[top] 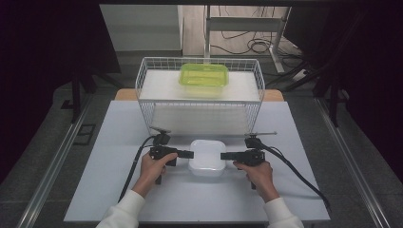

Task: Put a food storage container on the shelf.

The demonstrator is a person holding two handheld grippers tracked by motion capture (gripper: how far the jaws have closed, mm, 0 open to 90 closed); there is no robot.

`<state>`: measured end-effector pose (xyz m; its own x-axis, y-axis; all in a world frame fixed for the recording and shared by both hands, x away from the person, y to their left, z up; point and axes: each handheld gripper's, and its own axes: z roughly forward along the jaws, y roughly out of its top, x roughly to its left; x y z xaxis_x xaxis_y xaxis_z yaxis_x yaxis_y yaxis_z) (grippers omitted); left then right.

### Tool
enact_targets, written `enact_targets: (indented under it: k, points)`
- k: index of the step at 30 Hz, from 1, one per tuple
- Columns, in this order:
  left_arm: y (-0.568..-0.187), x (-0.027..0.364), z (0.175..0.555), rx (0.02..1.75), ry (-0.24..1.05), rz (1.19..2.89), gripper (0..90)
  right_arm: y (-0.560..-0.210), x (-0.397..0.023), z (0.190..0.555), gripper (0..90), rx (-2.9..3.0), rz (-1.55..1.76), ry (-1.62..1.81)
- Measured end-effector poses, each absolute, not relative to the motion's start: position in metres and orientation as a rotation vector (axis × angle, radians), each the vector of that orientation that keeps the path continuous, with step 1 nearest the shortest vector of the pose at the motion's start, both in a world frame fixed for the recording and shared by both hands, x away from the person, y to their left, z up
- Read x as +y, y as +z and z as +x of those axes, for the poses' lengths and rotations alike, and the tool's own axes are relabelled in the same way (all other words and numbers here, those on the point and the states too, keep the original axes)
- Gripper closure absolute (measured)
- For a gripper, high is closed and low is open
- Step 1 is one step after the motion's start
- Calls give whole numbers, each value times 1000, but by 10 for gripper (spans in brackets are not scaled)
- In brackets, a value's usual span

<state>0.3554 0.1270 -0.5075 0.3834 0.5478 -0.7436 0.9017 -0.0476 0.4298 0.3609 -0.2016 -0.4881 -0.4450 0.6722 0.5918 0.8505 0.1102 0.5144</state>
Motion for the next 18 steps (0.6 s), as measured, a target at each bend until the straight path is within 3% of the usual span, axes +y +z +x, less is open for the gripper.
enact_targets:
  k: [8,18]
  points:
    - [-507,136,345,1263,-493,1681,749,-483,-202,356,713,-2134,-1534,-1267]
    - [-499,136,337,1247,-397,1710,799,-477,-203,349,782,-2152,-1493,-1332]
